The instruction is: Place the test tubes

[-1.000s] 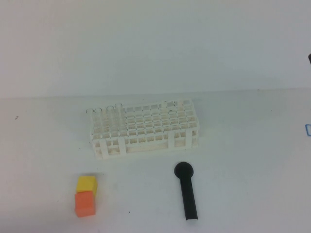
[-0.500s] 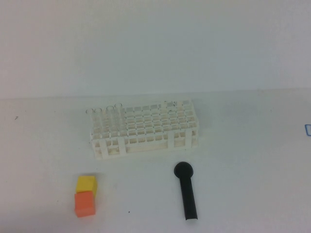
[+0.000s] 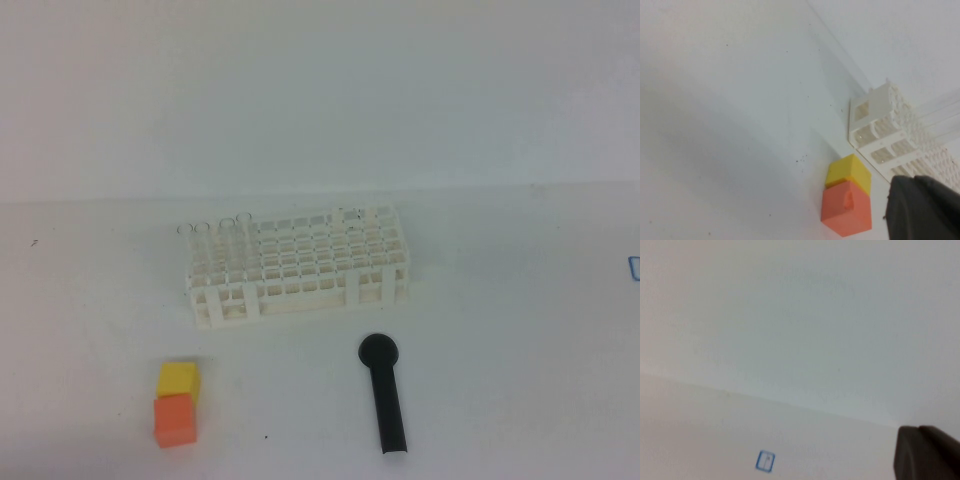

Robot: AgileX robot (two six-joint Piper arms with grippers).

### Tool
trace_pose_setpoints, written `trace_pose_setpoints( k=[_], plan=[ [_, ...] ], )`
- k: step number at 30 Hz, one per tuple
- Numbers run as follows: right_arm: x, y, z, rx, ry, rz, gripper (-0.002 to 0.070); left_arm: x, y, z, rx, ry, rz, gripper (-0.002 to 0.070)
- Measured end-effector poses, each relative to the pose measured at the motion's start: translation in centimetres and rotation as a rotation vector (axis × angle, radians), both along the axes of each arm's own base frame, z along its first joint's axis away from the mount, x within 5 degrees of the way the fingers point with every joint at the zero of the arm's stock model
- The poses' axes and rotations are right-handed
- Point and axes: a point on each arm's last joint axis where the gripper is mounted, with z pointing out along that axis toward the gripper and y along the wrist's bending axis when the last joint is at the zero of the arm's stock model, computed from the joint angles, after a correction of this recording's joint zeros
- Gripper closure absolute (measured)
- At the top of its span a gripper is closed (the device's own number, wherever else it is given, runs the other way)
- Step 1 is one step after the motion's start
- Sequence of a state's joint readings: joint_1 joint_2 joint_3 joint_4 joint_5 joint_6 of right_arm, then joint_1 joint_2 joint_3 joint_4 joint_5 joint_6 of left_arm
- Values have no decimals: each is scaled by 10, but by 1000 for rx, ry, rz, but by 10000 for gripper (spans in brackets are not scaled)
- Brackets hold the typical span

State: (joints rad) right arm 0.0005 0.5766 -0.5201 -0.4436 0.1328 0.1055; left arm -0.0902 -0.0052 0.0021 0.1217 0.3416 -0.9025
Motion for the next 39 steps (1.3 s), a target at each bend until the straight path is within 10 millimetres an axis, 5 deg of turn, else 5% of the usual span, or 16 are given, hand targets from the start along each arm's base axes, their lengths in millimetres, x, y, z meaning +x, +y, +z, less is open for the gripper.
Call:
trace_pose_setpoints(
  k=[7,13,31,39],
  plan=[
    [-37,-3,-85,77,81,-46,678,0,0,0,13,-1,-3,676],
    [-65,-2,-137,194,-14,-65,678,0,0,0,15,-1,-4,676],
    [-67,4,-127,232,-177,18,678,0,1,0,81,-1,-7,676],
    [-68,4,-135,189,-85,14,678,0,1,0,82,-1,-7,676]
  ],
)
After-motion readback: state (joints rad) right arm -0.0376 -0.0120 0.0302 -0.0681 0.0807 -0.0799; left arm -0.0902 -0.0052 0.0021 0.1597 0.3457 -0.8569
